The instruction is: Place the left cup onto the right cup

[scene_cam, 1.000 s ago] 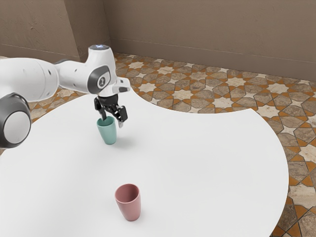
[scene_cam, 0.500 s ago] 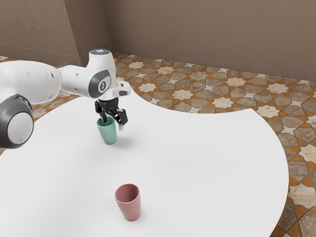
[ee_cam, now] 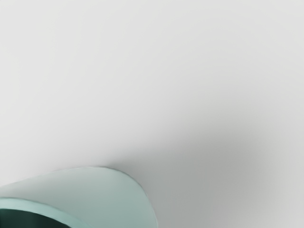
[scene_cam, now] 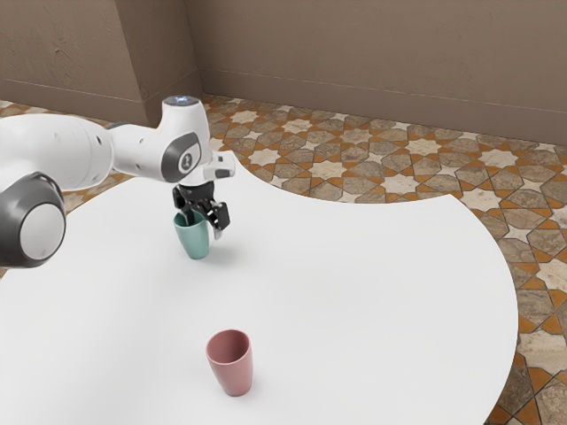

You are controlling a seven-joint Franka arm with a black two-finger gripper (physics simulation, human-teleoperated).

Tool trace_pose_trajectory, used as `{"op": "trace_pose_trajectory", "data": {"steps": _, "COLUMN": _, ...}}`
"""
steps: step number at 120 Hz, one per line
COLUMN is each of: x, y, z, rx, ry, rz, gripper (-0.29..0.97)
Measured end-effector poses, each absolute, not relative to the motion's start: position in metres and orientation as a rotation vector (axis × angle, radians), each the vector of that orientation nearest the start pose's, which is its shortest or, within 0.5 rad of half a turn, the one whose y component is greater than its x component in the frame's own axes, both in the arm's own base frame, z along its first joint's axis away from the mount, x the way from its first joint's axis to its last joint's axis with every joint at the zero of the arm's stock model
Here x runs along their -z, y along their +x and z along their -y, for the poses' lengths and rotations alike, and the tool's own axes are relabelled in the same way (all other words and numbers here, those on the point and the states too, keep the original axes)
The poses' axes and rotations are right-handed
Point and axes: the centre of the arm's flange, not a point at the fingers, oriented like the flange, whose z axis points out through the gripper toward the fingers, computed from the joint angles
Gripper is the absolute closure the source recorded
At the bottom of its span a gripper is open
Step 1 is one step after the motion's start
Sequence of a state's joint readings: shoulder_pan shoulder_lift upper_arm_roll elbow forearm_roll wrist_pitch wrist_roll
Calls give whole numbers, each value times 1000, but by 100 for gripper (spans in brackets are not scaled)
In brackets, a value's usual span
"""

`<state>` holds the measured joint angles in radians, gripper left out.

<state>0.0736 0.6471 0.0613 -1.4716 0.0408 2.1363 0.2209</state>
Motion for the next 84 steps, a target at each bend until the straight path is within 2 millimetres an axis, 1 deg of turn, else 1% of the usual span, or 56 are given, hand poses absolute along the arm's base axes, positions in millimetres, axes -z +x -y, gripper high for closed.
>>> {"op": "trace_pose_trajectory", "data": {"steps": 12, "x": -298, "y": 712, "z": -90, "rx": 8, "ry": -3065, "rz": -184, "gripper": 10}}
{"op": "trace_pose_trajectory", "data": {"steps": 60, "x": -291, "y": 713, "z": -90, "rx": 19, "ry": -3074, "rz": -182, "gripper": 32}}
{"op": "trace_pose_trajectory", "data": {"steps": 84, "x": -291, "y": 712, "z": -97, "rx": 22, "ry": -3068, "rz": -170, "gripper": 45}}
